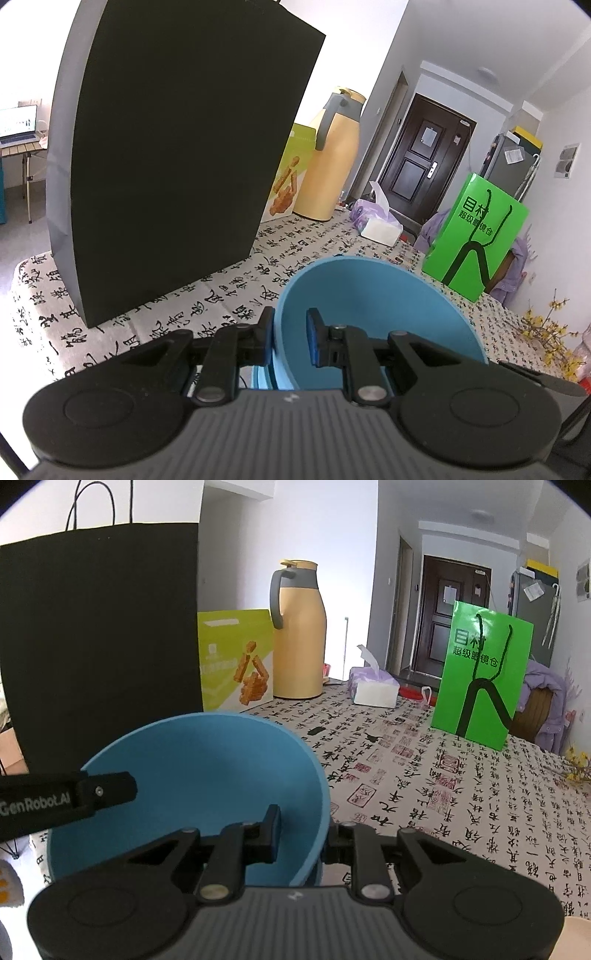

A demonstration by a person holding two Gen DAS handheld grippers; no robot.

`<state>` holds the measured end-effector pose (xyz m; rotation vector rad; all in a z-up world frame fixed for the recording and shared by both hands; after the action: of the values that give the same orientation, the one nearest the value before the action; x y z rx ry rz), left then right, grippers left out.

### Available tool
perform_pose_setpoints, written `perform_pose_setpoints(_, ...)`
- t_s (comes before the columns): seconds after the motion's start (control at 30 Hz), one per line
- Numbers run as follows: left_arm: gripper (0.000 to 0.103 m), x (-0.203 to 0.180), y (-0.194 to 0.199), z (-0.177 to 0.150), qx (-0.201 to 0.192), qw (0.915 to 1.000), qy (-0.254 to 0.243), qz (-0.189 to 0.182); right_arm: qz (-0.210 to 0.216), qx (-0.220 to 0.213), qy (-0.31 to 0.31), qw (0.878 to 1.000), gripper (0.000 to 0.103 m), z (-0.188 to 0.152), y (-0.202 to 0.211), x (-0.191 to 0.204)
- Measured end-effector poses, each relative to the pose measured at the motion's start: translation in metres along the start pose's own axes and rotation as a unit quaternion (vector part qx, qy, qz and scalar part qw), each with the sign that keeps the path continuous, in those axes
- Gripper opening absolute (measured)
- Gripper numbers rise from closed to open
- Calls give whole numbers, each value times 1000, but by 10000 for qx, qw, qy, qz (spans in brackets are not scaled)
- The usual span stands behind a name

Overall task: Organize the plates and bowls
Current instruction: 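Carry the held blue bowl toward the stacked bowls by the black bag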

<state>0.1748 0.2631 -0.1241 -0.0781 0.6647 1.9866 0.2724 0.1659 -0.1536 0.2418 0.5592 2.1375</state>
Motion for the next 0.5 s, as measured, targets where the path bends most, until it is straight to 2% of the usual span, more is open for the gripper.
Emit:
perform_pose_setpoints(0.3,17,1,-2,-3,-55,9997,-216,105,-158,-25,286,9995,20,-3,-3,2)
perform_pose_setpoints(0.5,17,2,-3,-4,-40,9996,-265,95,-77,77,157,9998,20,-8,-8,-2)
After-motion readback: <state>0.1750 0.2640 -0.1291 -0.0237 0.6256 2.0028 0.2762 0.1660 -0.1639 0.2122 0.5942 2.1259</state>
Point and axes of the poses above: each gripper's, at about its wrist camera, not at the fingertips, and y roughly against the way its jaws point, x to its left, z to its top, the point moved 10 cm from there along -y, roughly the way its jaws point, and after that the axes turned 4 degrees about -x, right-handed, at the moved point
